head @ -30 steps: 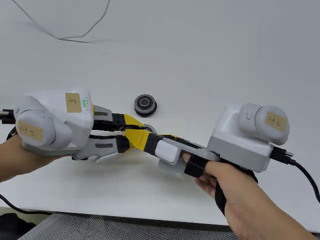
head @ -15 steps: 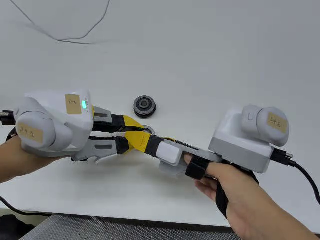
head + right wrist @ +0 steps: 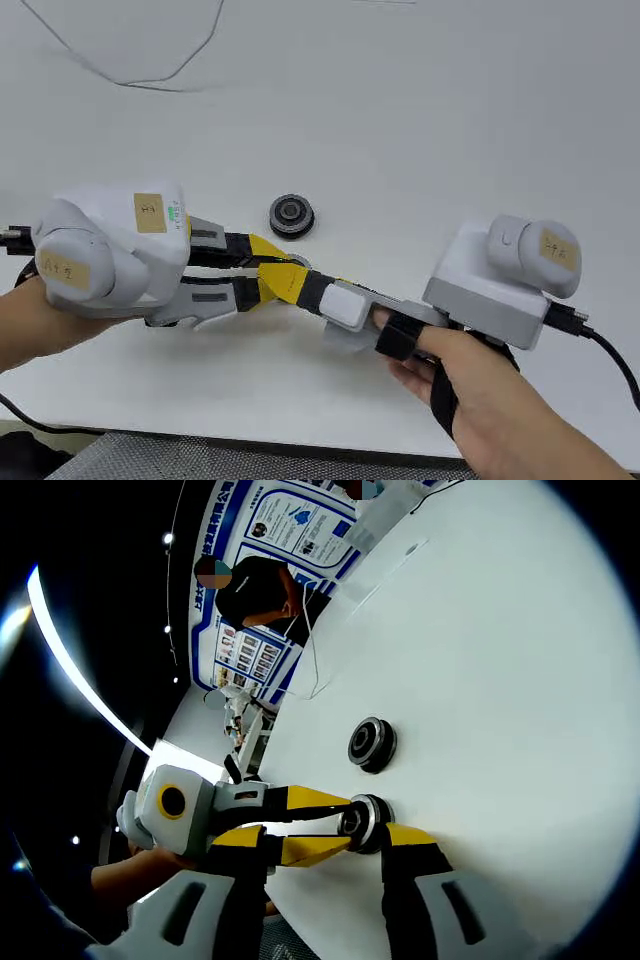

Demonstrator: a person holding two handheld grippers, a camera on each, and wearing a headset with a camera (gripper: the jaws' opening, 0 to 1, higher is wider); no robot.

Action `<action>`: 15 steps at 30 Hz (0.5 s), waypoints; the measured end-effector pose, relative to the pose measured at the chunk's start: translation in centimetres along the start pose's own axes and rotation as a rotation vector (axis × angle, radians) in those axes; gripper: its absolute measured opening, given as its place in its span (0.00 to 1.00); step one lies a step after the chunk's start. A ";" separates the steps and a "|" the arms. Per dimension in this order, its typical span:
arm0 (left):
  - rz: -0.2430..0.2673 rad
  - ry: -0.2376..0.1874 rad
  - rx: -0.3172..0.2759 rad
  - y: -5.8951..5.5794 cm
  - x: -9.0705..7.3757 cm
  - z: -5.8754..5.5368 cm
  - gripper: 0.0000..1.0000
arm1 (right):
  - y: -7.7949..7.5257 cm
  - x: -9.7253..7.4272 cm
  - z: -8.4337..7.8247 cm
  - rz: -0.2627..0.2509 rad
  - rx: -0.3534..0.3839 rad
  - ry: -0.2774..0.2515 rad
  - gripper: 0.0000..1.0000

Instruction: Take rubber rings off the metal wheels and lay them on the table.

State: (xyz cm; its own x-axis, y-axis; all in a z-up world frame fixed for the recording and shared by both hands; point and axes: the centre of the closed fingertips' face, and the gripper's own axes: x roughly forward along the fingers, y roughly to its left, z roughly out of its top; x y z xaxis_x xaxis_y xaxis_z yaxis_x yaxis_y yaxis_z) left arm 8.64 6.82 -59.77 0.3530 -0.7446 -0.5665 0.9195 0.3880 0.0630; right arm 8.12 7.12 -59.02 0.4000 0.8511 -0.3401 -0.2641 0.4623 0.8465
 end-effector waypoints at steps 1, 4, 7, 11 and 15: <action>0.000 0.001 0.001 0.0 0.0 0.0 0.13 | -0.1 0.0 0.0 0.001 0.000 -0.003 0.45; -0.001 0.002 0.002 0.0 0.0 0.0 0.13 | -0.4 -0.1 0.0 -0.002 0.004 -0.001 0.40; -0.001 0.002 0.002 0.0 0.0 0.1 0.13 | -0.6 -0.2 0.1 -0.004 -0.003 0.006 0.37; -0.001 0.002 0.001 0.0 0.0 0.1 0.13 | -0.8 -0.2 0.0 -0.007 0.005 0.004 0.34; -0.001 0.002 0.000 0.0 0.0 0.1 0.13 | -1.1 -0.2 0.1 -0.012 0.012 0.000 0.30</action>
State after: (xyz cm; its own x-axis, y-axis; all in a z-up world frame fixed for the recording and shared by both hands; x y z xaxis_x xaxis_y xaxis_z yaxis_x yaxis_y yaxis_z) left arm 8.62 6.79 -59.69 0.3516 -0.7440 -0.5682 0.9200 0.3870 0.0625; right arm 8.37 6.45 -59.84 0.4031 0.8455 -0.3502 -0.2483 0.4694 0.8473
